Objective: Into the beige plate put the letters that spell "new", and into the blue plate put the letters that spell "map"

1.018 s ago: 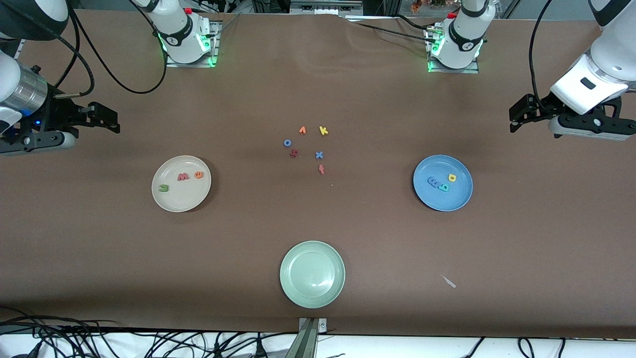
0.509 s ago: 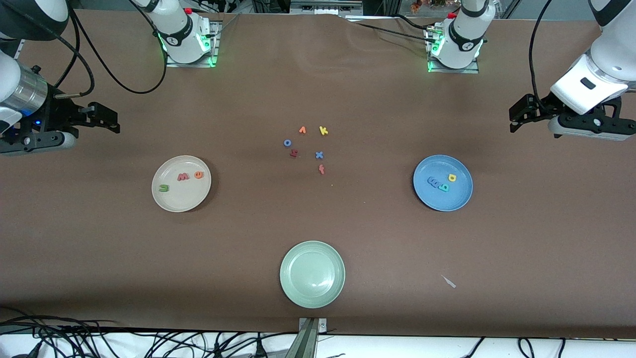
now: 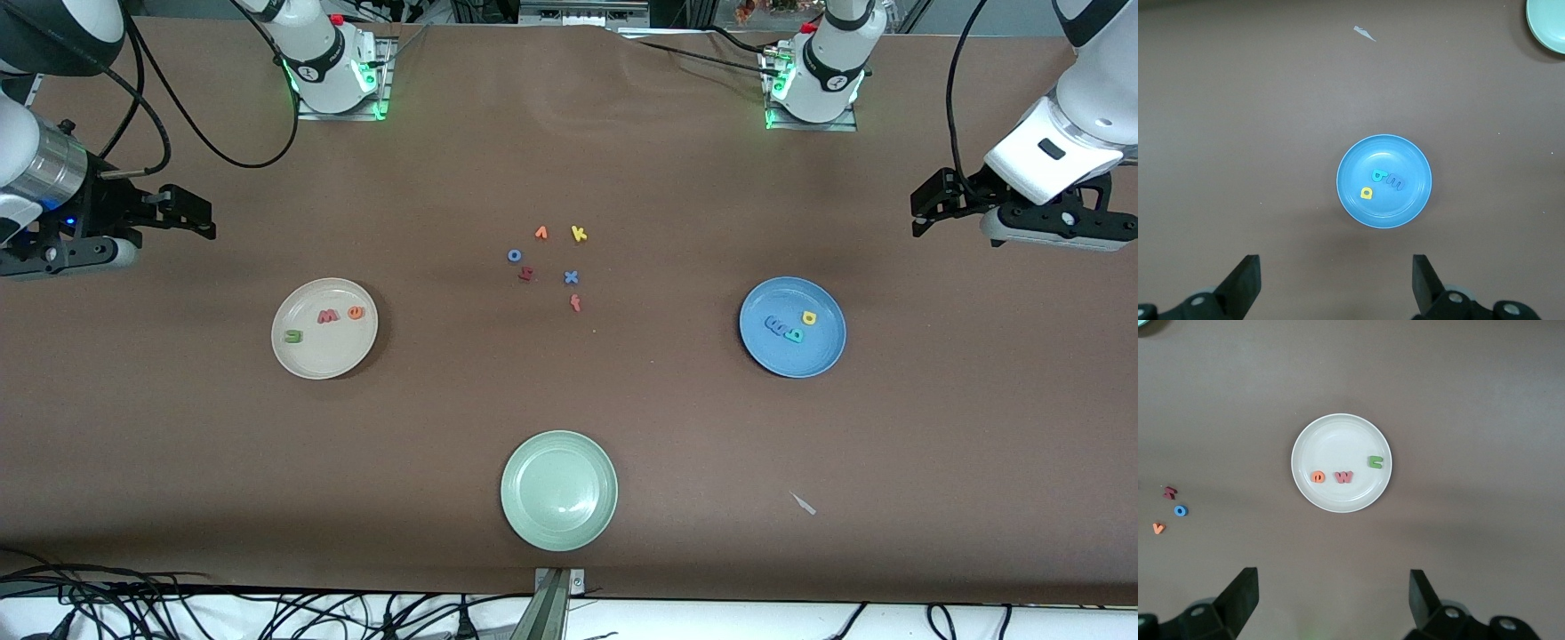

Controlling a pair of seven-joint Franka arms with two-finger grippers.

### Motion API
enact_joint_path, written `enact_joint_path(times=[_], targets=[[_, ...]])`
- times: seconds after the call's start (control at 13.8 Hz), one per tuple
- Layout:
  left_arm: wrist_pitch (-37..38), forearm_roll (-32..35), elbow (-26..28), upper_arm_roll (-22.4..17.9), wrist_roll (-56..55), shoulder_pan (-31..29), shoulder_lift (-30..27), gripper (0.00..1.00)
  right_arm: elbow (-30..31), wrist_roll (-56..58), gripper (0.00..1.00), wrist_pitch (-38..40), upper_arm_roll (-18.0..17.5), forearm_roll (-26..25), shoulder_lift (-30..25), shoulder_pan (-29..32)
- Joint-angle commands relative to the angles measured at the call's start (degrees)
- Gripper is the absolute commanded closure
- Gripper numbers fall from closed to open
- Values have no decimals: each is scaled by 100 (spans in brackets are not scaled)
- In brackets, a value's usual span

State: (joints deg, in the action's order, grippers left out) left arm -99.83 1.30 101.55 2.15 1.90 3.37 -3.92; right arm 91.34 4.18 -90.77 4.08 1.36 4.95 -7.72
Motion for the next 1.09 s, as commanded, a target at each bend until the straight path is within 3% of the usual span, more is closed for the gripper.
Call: enact_joint_path(times=[0.0, 1.02], targets=[[121, -130, -100, -22, 82, 23, 5, 0, -99, 4, 0, 69, -22, -66, 41, 25], [130, -121, -100, -4, 126, 32, 5, 0, -108, 4, 0, 95, -30, -136, 41, 7]])
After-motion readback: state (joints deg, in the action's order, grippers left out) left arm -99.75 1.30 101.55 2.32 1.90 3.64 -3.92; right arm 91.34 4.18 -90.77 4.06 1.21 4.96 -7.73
